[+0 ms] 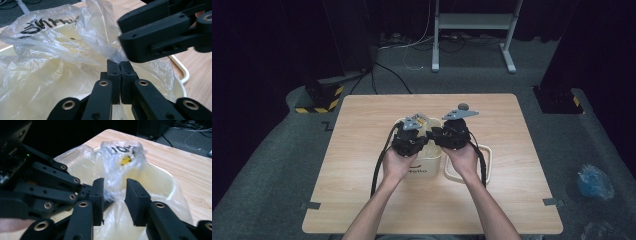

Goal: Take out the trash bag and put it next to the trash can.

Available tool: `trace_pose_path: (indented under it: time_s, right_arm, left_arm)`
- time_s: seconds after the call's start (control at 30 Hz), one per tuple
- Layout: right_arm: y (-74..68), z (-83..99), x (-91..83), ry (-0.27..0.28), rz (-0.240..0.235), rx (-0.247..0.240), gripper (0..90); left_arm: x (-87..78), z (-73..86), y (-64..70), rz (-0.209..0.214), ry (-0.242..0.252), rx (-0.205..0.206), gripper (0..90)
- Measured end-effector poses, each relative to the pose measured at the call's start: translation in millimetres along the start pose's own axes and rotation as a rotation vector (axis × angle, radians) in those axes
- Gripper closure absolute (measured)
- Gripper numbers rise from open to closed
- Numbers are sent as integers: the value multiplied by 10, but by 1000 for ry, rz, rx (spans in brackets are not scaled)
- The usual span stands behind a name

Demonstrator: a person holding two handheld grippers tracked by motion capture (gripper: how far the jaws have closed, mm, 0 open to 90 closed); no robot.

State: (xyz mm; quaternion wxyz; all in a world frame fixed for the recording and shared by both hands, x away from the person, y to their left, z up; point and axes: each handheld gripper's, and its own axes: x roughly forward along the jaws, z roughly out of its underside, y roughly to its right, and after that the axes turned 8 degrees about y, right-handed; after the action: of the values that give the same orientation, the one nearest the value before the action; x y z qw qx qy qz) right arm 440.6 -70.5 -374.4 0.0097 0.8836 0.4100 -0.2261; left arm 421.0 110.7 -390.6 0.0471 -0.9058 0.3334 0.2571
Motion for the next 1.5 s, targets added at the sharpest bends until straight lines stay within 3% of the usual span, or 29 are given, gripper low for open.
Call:
trace_pose_path:
  time_s: [0.1,0.23,0.47,0.77,0.93,1.1,1.23,1.4,1.5]
  right_arm:
    - [28,39,-63,8,11,5,615]
    - [53,106,-170,32,37,-24,575]
    - [169,274,-395,100,73,-17,557]
    - [382,667,-572,95,150,6,507]
    - [517,1004,-584,38,220,-6,490]
    - [648,1325,-537,-24,277,12,480]
    - [723,1502,-467,-75,308,20,458]
    - [785,1675,-370,-135,358,-5,446]
    - [784,1685,-374,-123,354,-3,454]
  left_arm:
    - [-10,-3,-8,-2,5,-4,883]
    - [-25,-8,-20,-6,12,-10,884]
    - [-59,-19,-48,-10,29,-32,886]
    - [-148,-70,-76,-12,58,-49,887]
    - [-178,-92,-97,-10,72,-59,887]
    - [-179,-95,-99,-7,72,-60,887]
    - [-190,-118,-85,-8,74,-55,888]
    - [-215,-144,-74,-5,81,-50,888]
    - [-231,-164,-79,-5,86,-48,888]
